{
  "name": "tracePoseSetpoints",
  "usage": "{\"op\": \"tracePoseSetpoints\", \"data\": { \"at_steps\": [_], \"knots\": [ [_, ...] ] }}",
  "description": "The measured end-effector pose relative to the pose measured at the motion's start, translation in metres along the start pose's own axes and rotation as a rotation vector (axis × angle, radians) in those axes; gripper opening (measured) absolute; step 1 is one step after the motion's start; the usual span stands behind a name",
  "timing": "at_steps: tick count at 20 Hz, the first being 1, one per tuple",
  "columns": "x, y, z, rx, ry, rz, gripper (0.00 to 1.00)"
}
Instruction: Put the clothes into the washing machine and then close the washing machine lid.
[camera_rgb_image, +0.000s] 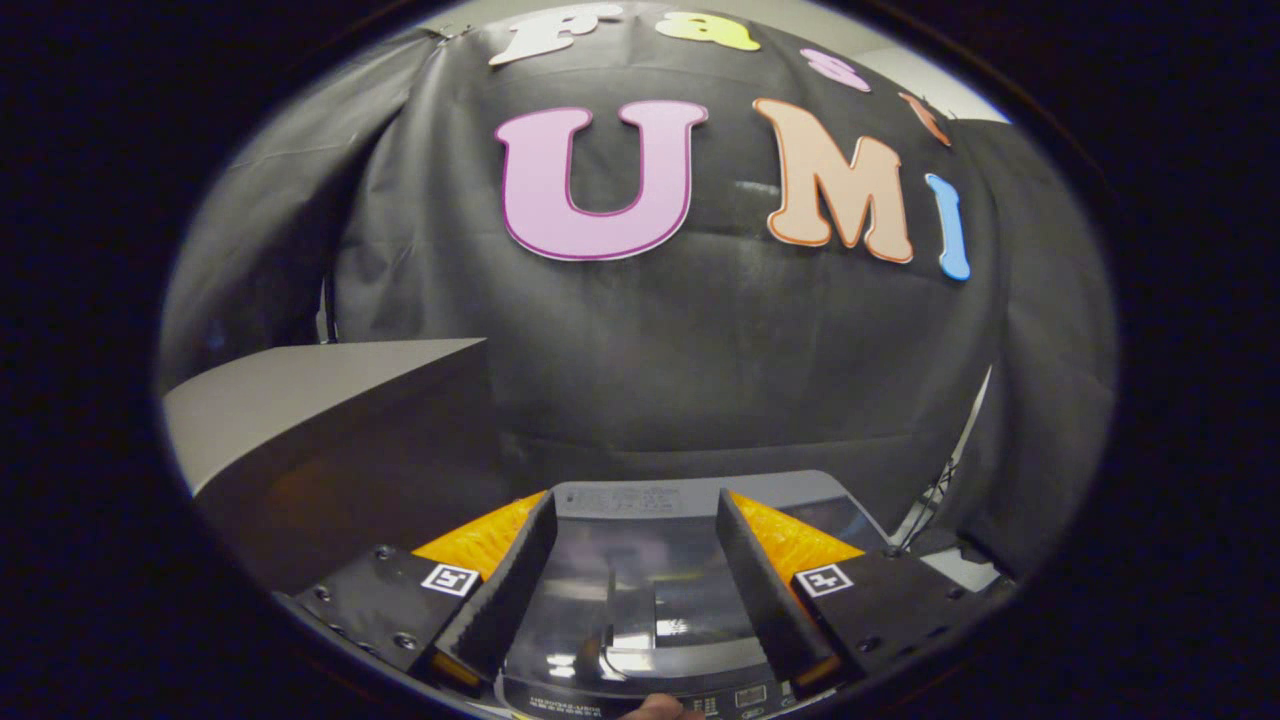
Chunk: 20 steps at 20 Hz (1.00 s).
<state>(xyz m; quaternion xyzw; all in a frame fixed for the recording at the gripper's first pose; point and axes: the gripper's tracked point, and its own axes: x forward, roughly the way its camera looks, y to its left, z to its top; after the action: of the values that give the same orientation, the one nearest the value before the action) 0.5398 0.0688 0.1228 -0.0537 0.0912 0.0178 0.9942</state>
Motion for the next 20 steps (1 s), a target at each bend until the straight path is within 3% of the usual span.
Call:
{"op": "tracePoseSetpoints", "data": {
  "at_steps": [6,10,14,20],
  "knots": [
    [-0.052,-0.012,0.019,-0.077,-0.029,-0.023,0.99],
    [-0.095,-0.014,-0.003,-0.078,-0.046,-0.025,0.99],
    [-0.131,-0.037,-0.036,-0.128,0.021,-0.099,0.98],
    [-0.181,-0.048,-0.047,-0.093,-0.083,-0.106,0.97]
  ]
}}
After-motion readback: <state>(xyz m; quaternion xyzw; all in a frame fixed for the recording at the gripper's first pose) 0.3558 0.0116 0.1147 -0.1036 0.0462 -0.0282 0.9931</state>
